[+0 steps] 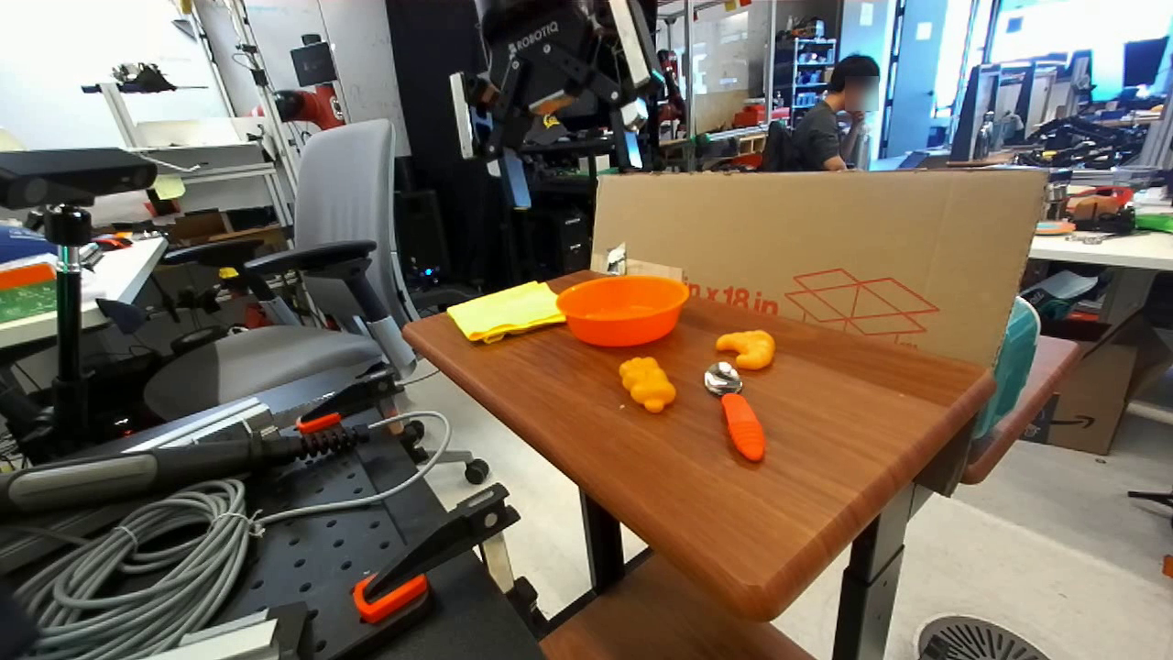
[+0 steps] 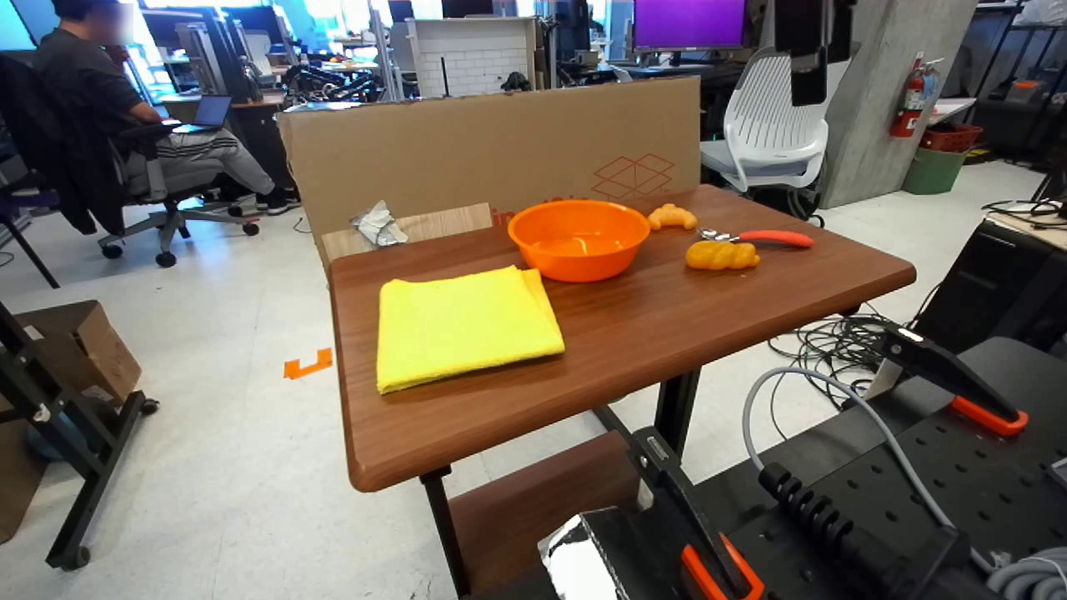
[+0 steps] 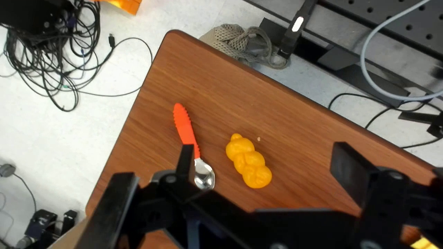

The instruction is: Pick up the orange object and put it in the bowl

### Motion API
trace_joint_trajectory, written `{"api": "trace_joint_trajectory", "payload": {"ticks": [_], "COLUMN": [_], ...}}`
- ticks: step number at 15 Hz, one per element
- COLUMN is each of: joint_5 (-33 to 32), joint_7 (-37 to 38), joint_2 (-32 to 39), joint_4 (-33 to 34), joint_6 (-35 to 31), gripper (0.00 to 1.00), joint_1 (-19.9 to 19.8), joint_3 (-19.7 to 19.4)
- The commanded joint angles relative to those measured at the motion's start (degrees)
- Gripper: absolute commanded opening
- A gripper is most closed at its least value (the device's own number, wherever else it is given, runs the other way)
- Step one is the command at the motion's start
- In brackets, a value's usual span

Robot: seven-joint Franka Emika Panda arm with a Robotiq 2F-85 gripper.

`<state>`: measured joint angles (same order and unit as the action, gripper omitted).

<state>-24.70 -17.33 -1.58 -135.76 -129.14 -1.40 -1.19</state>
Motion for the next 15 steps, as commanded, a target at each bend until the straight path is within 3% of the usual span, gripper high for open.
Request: {"api": "trace_joint_trajectory", "payload": {"ticks": [1, 5, 15], "joint_5": [0.11, 0.87, 1.22], "joint_7": [-11.23, -21.98, -35.81], "joint_2": [5.08, 9.99, 20.38], "joint_4": [2.52, 3.98, 10.09], "joint_6": [-3.35, -4.65, -4.43], "gripper": [1.00, 1.00, 1.00], "joint_1": [-0.46, -1.04, -5.74], "joint_3": [-0.77, -0.47, -1.52]}}
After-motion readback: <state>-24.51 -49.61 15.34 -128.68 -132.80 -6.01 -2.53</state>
